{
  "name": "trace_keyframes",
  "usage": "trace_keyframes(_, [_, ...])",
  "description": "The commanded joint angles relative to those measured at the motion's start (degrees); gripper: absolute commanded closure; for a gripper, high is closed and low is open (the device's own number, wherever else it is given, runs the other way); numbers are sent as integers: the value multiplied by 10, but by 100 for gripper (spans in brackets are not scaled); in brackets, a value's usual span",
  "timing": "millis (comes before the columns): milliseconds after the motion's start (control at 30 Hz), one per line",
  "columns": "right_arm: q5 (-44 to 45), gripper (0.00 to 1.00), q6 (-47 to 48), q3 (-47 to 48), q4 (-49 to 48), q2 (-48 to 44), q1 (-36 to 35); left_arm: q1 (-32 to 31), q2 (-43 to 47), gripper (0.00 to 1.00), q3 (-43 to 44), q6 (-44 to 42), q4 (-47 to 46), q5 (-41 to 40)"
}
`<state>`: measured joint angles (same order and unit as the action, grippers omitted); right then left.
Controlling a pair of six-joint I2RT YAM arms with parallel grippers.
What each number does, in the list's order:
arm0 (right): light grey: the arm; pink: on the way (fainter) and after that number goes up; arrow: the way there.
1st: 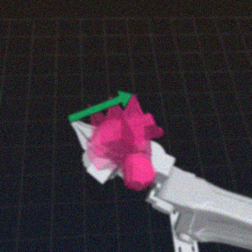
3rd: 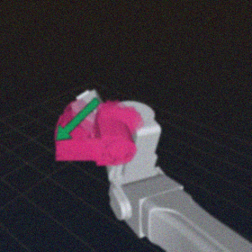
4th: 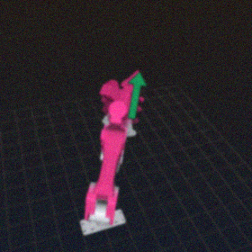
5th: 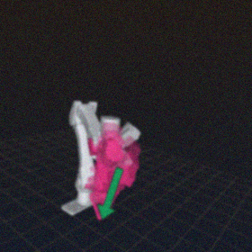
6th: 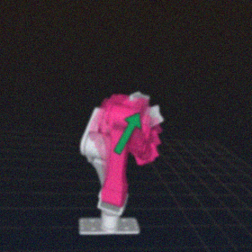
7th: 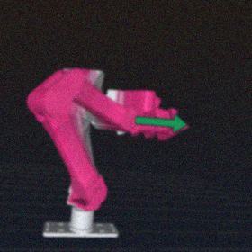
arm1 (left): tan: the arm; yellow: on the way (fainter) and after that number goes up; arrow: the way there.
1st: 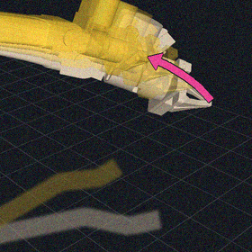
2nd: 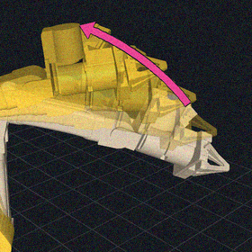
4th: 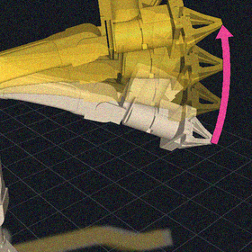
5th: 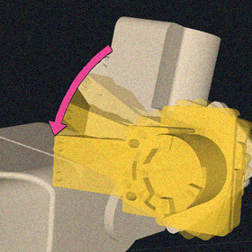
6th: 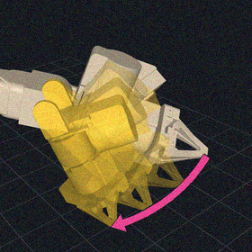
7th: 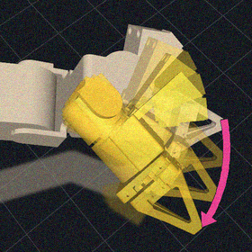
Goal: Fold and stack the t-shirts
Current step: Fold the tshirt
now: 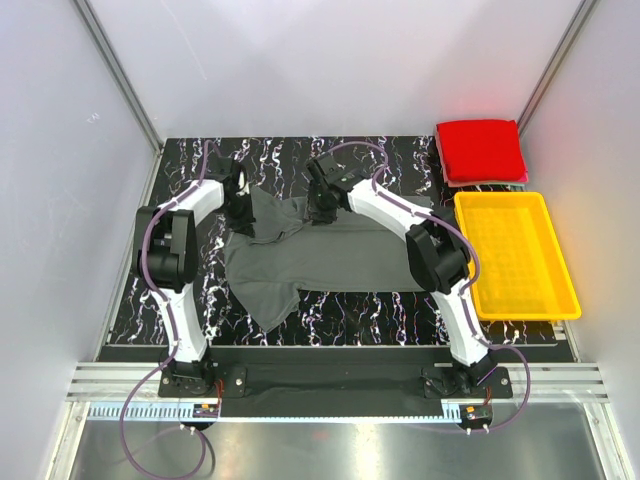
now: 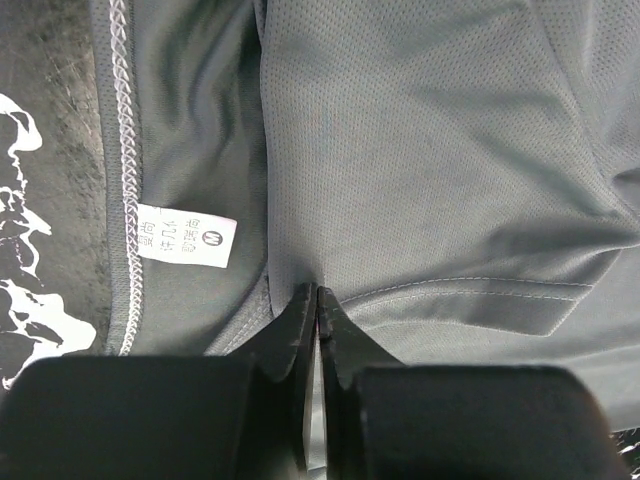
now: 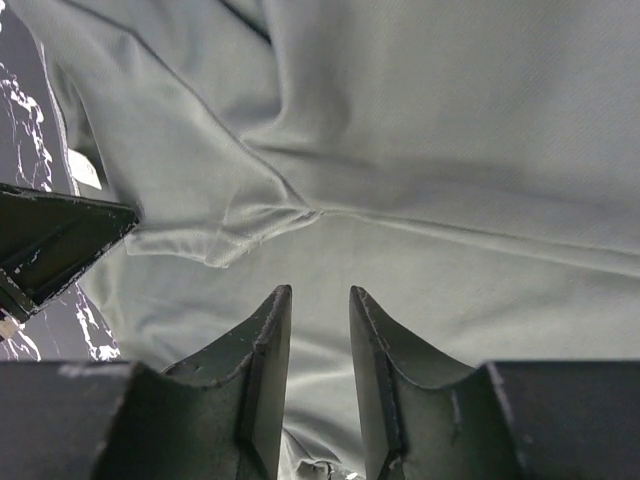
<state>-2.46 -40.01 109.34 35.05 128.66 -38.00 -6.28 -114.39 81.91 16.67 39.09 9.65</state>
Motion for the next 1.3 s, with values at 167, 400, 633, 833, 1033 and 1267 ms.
trace_keyframes(167, [67,62,-69,105,74,42,-21,2,59,61,-6,4,-3,-55])
trace_keyframes(400, [83,60,-125,172,118,91,-34,2,51,55,-33,3,-21,-22])
trace_keyframes(633, [57,60,-160,212,106,134,-42,2,24,57,-38,12,-35,-3])
trace_keyframes(833, [47,60,-177,223,86,157,-52,2,29,65,-33,10,-35,-6])
trace_keyframes(1033, [35,60,-184,221,70,155,-54,2,34,64,-33,10,-36,-5])
trace_keyframes(1267, [31,60,-196,229,66,166,-59,0,29,81,-32,9,-36,5])
